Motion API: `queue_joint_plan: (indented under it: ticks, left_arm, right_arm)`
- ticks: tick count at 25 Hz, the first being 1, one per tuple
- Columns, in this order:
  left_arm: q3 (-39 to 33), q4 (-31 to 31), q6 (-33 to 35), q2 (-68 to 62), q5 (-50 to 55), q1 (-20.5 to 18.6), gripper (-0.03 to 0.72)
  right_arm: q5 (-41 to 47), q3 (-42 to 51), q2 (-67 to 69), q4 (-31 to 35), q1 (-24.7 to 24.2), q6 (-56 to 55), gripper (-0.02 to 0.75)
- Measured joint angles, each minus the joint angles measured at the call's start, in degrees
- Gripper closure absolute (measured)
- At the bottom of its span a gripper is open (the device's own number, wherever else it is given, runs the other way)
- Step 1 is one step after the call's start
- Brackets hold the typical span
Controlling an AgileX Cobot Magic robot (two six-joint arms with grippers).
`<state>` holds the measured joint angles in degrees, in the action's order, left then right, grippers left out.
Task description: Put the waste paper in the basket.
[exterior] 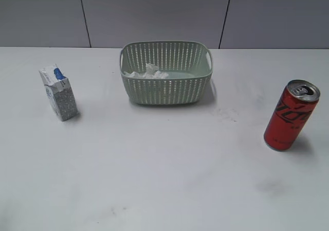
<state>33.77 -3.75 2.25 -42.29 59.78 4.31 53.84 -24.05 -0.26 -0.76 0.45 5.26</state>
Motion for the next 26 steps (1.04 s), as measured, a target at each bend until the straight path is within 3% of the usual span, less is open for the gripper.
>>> queue_joint_plan:
  ticks: [5,26]
  left_arm:
    - [-4.27,-0.48,0.0,9.47,-1.0,0.0,0.108]
    - [-4.81,-0.37,0.0,38.31,-0.83,0.0,0.108]
  right_arm:
    - [0.0,0.0,0.0,0.0,0.0,0.0,0.153]
    - [0.0,0.02,0.0,0.0,0.0,-0.05,0.153]
